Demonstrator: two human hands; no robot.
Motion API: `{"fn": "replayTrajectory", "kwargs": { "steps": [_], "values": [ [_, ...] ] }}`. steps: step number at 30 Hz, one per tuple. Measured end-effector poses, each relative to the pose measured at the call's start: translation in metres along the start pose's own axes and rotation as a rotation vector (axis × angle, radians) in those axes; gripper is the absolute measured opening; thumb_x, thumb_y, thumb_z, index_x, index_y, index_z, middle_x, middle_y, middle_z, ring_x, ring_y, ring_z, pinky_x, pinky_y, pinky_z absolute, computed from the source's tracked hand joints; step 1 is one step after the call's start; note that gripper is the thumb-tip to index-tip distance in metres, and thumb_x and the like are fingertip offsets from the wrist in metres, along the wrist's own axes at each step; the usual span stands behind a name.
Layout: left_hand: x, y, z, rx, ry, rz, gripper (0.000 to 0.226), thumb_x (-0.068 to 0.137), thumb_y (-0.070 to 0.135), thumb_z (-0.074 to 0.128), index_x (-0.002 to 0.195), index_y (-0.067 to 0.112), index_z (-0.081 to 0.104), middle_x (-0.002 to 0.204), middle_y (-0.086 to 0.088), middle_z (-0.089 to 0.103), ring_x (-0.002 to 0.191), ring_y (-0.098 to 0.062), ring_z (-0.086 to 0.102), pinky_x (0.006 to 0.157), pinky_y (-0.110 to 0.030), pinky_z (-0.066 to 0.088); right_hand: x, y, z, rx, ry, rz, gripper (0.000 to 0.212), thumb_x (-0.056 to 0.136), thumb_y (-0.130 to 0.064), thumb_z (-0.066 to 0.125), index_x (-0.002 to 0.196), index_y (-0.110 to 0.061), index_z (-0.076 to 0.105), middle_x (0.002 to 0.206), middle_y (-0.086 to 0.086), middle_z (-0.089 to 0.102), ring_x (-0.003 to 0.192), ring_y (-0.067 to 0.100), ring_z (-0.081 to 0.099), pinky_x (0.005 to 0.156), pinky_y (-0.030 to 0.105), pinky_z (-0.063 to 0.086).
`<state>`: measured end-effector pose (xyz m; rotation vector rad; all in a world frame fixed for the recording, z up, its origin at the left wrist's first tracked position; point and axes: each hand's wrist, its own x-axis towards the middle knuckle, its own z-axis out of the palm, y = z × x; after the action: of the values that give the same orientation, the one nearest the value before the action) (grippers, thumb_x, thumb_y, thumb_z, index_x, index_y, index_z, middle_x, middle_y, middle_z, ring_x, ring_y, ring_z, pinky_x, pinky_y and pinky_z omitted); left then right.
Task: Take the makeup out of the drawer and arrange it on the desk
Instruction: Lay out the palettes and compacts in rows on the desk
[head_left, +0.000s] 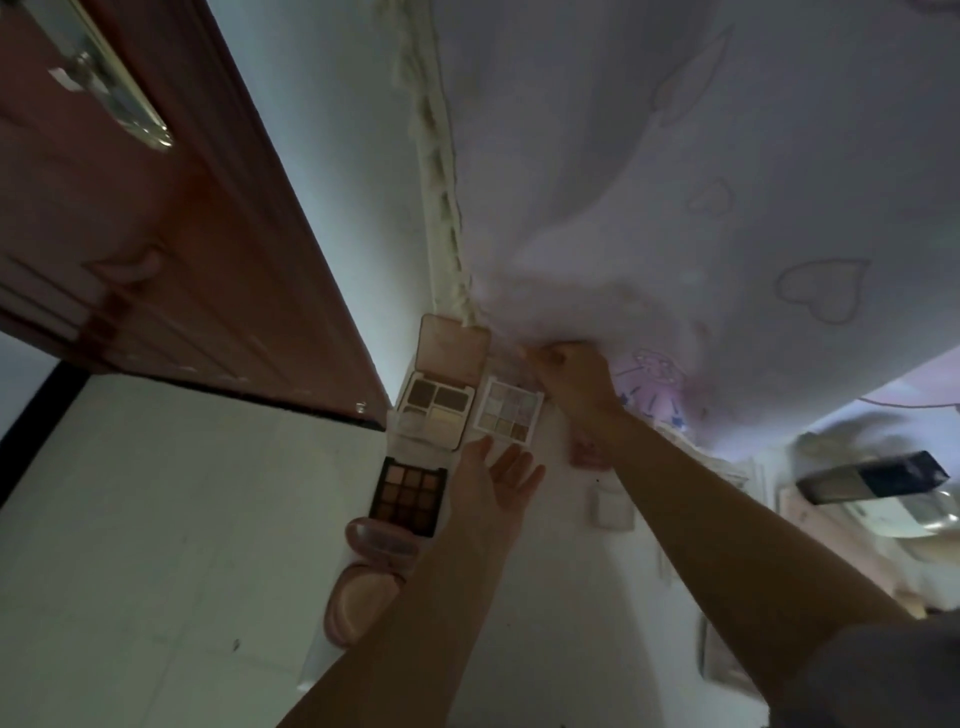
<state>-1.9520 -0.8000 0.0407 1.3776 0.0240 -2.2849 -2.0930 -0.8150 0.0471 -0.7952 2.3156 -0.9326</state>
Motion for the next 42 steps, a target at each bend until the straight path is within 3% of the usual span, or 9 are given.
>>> {"fn": "replayTrajectory", "kwargs": {
  "steps": [7, 11, 14, 18, 23, 26, 31, 37, 42],
  "values": [
    [-0.009, -0.002, 0.003, 0.095, -0.036, 0.023, 0.050, 0.097, 0.018, 0.042, 0.144, 0.005, 0.028, 0.120, -0.022, 0.049, 0.107, -0.035, 0.053, 0.089, -0.047, 0.043, -0.015, 0.008, -0.017, 0.043, 0.047, 0.151, 0.040, 0.086, -0.046, 0.061, 0.068, -0.010, 0.066, 0.072, 0.006, 0.067, 0.074, 0.019, 0.060, 0.067, 0.027, 0.039],
    [-0.026, -0.019, 0.001, 0.239, -0.014, 0.050, 0.031, 0.098, 0.018, 0.042, 0.125, 0.004, 0.049, 0.111, -0.016, 0.054, 0.106, -0.030, 0.055, 0.091, -0.042, 0.044, -0.036, 0.021, -0.070, 0.219, -0.043, 0.155, 0.017, 0.087, -0.017, 0.060, 0.073, -0.010, 0.066, 0.083, 0.016, 0.067, 0.084, 0.033, 0.066, 0.080, 0.044, 0.052],
    [-0.044, -0.055, -0.006, 0.478, -0.059, 0.055, 0.014, 0.095, 0.013, 0.048, 0.098, 0.008, 0.061, 0.084, -0.011, 0.062, 0.078, -0.021, 0.060, 0.077, -0.034, 0.050, -0.077, 0.049, -0.117, 0.280, -0.129, 0.176, 0.008, 0.087, -0.005, 0.061, 0.080, -0.007, 0.066, 0.085, 0.015, 0.065, 0.072, 0.022, 0.062, 0.069, 0.032, 0.051],
    [-0.062, -0.117, -0.021, 1.126, -0.271, -0.009, 0.017, 0.095, 0.012, 0.047, 0.087, 0.017, 0.062, 0.078, -0.003, 0.060, 0.069, -0.011, 0.055, 0.066, -0.022, 0.048, -0.149, 0.105, -0.150, -0.228, -0.188, 0.104, 0.017, 0.090, -0.016, 0.058, 0.105, -0.013, 0.067, 0.101, 0.000, 0.067, 0.087, 0.015, 0.064, 0.079, 0.023, 0.049],
    [-0.073, -0.164, -0.029, 1.413, -0.289, -0.026, 0.022, 0.096, 0.018, 0.044, 0.078, 0.017, 0.057, 0.087, -0.007, 0.055, 0.080, -0.019, 0.051, 0.074, -0.028, 0.043, -0.227, 0.164, -0.133, -0.719, -0.337, -0.037, 0.034, 0.089, -0.033, 0.055, 0.121, -0.021, 0.054, 0.129, 0.003, 0.048, 0.119, 0.021, 0.047, 0.096, 0.032, 0.041],
    [-0.079, -0.174, -0.031, 1.380, -0.284, -0.018, 0.020, 0.094, 0.016, 0.044, 0.081, 0.018, 0.059, 0.089, -0.007, 0.057, 0.082, -0.019, 0.050, 0.070, -0.026, 0.042, -0.242, 0.186, -0.120, -0.843, -0.321, -0.161, 0.050, 0.085, -0.039, 0.057, 0.131, -0.026, 0.041, 0.139, 0.002, 0.037, 0.127, 0.024, 0.038, 0.102, 0.039, 0.036],
    [-0.083, -0.169, -0.033, 1.122, -0.214, -0.136, 0.020, 0.095, 0.015, 0.047, 0.083, 0.016, 0.062, 0.083, -0.002, 0.062, 0.078, -0.013, 0.056, 0.073, -0.026, 0.045, -0.238, 0.194, -0.118, -0.883, -0.249, -0.313, 0.044, 0.089, -0.042, 0.047, 0.127, -0.019, 0.044, 0.133, 0.007, 0.044, 0.121, 0.027, 0.042, 0.098, 0.038, 0.034],
    [-0.091, -0.144, -0.052, 0.792, -0.398, -0.341, 0.045, 0.093, 0.042, 0.048, 0.113, 0.004, 0.064, 0.108, -0.018, 0.060, 0.090, -0.026, 0.059, 0.086, -0.038, 0.052, -0.243, 0.157, -0.122, -0.390, -0.201, -0.343, 0.042, 0.077, -0.046, 0.065, 0.112, -0.027, 0.051, 0.114, -0.004, 0.052, 0.101, 0.014, 0.049, 0.088, 0.027, 0.043],
    [-0.094, -0.127, -0.057, 0.561, -0.421, -0.273, 0.058, 0.077, 0.042, 0.061, 0.119, 0.002, 0.062, 0.120, -0.023, 0.060, 0.098, -0.028, 0.061, 0.084, -0.039, 0.056, -0.227, 0.125, -0.118, -0.283, -0.273, -0.391, 0.044, 0.077, -0.041, 0.070, 0.113, -0.022, 0.054, 0.108, -0.003, 0.051, 0.097, 0.009, 0.045, 0.080, 0.017, 0.034]
  ]
}}
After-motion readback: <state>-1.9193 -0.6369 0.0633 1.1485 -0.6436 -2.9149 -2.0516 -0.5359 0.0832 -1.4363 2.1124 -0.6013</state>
